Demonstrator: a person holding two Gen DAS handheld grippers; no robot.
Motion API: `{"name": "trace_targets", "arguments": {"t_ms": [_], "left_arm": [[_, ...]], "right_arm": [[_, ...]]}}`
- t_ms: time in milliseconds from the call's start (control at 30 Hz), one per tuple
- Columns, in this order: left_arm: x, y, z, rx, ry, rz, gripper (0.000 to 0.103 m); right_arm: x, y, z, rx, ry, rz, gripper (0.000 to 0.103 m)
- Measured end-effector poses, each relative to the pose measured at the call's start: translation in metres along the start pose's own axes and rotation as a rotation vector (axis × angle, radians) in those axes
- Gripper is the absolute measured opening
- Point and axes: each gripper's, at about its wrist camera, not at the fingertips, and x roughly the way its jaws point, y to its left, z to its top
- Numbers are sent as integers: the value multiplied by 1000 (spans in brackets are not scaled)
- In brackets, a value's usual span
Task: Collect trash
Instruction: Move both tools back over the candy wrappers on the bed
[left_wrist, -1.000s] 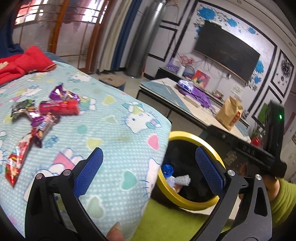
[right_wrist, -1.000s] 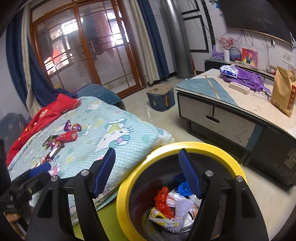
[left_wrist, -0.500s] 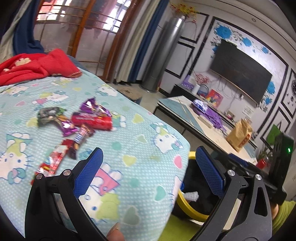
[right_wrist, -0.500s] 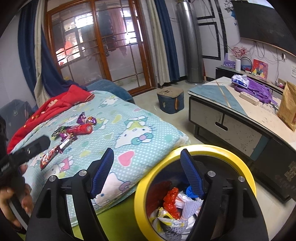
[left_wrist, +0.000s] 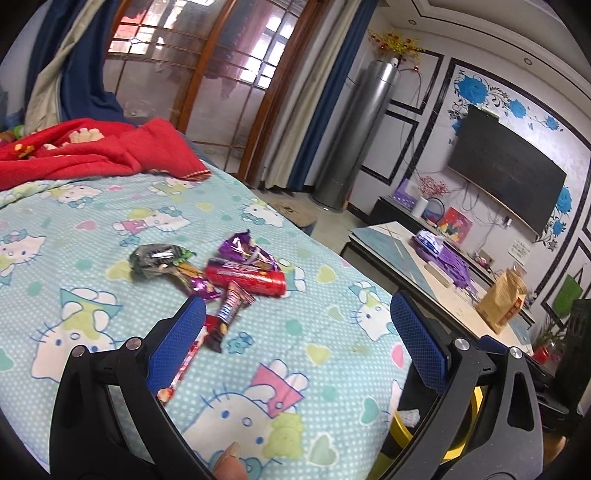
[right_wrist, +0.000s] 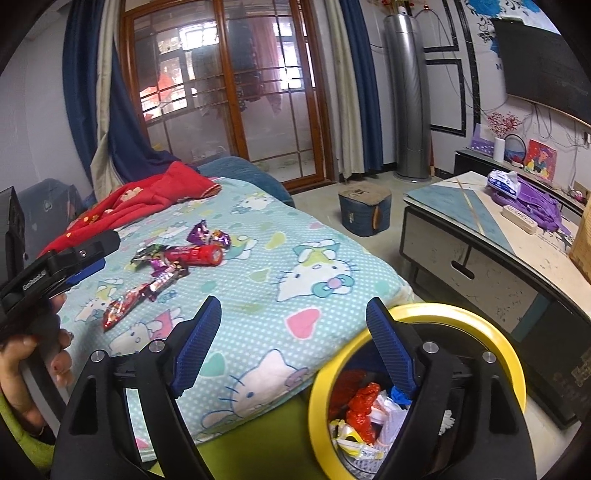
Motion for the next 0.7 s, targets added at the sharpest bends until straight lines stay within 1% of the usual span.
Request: {"name": "trace_targets", "arguments": {"t_ms": [233,300,433,700], "left_arm": [[-1,19,7,-29,-1,56,92],[-3,24,10,-16,-9,93,92],[-8,32,17,-1,-26,134,92],[-15,62,28,-57,-29,184,92]], "right_arm": [[10,19,8,-34,14,31,81],[15,26,10,-39,19,45,81],[27,44,17,-50,31,83,82],[59,81,24,-84,70,147,82]]}}
